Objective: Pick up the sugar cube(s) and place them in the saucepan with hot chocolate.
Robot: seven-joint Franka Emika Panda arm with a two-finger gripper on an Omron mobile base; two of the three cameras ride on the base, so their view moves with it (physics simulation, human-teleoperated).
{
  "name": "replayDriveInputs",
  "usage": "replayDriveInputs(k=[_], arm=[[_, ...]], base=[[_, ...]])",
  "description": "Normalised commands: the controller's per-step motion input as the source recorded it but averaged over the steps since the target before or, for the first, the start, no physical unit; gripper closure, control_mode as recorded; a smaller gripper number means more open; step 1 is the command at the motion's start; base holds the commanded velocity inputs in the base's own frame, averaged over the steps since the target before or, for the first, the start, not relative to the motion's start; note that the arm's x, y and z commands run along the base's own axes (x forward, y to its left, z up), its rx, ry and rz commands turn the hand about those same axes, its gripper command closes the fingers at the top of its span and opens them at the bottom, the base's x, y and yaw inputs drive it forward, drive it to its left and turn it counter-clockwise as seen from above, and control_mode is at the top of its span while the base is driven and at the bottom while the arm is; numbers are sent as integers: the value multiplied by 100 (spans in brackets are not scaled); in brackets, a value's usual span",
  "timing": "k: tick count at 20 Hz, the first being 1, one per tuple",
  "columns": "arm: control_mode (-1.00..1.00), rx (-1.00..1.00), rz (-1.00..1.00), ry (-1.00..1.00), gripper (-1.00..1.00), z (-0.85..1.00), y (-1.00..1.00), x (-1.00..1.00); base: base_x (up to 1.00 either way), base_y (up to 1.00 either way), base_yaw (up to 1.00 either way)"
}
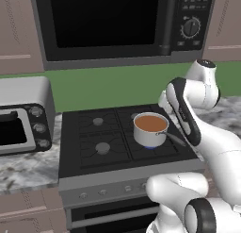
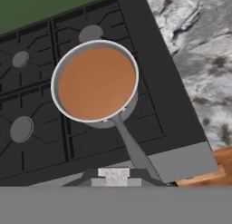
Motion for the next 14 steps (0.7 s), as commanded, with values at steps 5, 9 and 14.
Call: replayDriveInputs(k=[5,9,14], arm=[[-100,0,0,0,100,-17,22,42],[-100,0,0,0,100,-4,20,37],[-100,0,0,0,100,-3,4,17]], base=[[0,0,0],[0,0,0],[0,0,0]])
